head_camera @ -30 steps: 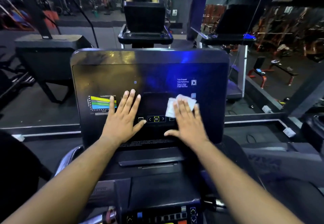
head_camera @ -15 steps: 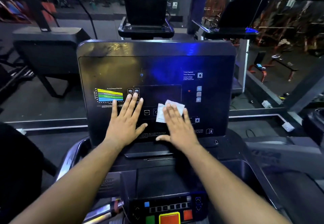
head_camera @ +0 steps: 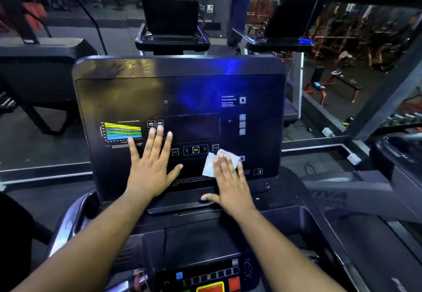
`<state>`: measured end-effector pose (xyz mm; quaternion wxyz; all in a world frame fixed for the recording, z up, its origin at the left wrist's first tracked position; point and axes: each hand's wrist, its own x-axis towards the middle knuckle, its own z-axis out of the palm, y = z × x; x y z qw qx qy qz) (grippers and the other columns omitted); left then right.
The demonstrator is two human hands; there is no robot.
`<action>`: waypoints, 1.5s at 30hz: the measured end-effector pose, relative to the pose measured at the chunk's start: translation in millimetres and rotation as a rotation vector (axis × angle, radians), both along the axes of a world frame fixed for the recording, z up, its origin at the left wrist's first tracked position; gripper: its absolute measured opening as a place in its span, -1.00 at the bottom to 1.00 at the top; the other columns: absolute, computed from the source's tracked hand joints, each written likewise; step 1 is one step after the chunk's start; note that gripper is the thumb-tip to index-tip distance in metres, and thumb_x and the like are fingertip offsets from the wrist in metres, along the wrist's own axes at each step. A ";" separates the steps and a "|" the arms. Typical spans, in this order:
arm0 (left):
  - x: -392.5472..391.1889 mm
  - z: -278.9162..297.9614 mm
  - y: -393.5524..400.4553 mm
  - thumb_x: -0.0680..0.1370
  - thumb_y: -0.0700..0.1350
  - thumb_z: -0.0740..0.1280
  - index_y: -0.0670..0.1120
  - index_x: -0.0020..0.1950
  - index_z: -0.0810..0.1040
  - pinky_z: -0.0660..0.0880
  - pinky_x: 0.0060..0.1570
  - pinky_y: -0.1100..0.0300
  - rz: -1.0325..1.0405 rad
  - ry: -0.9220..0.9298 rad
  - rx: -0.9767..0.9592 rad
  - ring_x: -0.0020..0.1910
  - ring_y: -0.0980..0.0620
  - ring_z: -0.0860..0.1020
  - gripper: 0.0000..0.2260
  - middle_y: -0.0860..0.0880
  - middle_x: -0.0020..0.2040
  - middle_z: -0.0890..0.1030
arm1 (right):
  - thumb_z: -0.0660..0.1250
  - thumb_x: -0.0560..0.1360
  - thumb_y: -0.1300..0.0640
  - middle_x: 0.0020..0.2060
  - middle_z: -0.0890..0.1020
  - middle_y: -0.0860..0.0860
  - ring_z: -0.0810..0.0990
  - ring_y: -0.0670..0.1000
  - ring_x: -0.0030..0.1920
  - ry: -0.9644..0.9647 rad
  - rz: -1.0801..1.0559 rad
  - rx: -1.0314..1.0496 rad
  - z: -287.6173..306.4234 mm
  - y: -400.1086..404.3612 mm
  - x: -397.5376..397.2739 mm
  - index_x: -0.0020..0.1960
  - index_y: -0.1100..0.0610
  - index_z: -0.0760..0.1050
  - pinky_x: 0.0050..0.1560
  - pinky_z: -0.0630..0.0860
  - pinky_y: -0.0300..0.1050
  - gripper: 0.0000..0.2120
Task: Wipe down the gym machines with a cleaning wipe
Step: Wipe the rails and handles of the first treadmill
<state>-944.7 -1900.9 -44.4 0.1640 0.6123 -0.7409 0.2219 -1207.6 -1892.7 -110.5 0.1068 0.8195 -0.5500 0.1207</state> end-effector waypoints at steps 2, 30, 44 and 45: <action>-2.2 -1.0 -0.6 0.56 0.34 0.08 -0.12 0.67 0.01 -0.22 0.48 -0.45 0.010 0.010 0.004 0.66 -0.12 -0.09 -0.18 -0.15 0.68 -0.12 | 0.02 0.40 -0.56 0.62 0.04 0.18 0.14 0.20 0.59 -0.057 -0.094 0.002 5.0 -9.2 -35.5 0.61 0.27 0.06 0.50 0.16 0.33 0.11; -42.4 3.5 -12.1 0.51 0.34 0.09 -0.11 0.66 0.08 -0.14 0.39 -0.59 0.029 0.029 -0.005 0.66 -0.15 -0.06 -0.17 -0.13 0.68 -0.05 | -0.15 0.32 -0.67 0.63 -0.22 0.14 -0.29 0.10 0.62 -0.211 -0.218 -0.071 132.3 -100.7 -85.9 0.62 0.17 -0.33 0.56 -0.23 0.35 0.21; -49.6 -5.0 -6.3 0.56 0.29 0.10 -0.09 0.67 0.05 -0.21 0.42 -0.53 -0.007 0.020 -0.056 0.66 -0.09 -0.07 -0.22 -0.10 0.68 -0.07 | -0.14 0.37 -0.63 0.62 -0.20 0.16 -0.21 0.16 0.63 -0.140 -0.237 0.036 43.0 -40.5 -86.2 0.62 0.21 -0.30 0.52 -0.14 0.43 0.17; -51.3 -6.9 -4.3 0.56 0.29 0.10 -0.09 0.67 0.04 -0.22 0.43 -0.51 -0.017 0.018 -0.045 0.66 -0.08 -0.06 -0.22 -0.10 0.68 -0.08 | -0.15 0.36 -0.63 0.62 -0.22 0.15 -0.25 0.14 0.62 -0.147 -0.239 0.024 56.9 -48.2 -81.8 0.61 0.21 -0.32 0.52 -0.18 0.39 0.17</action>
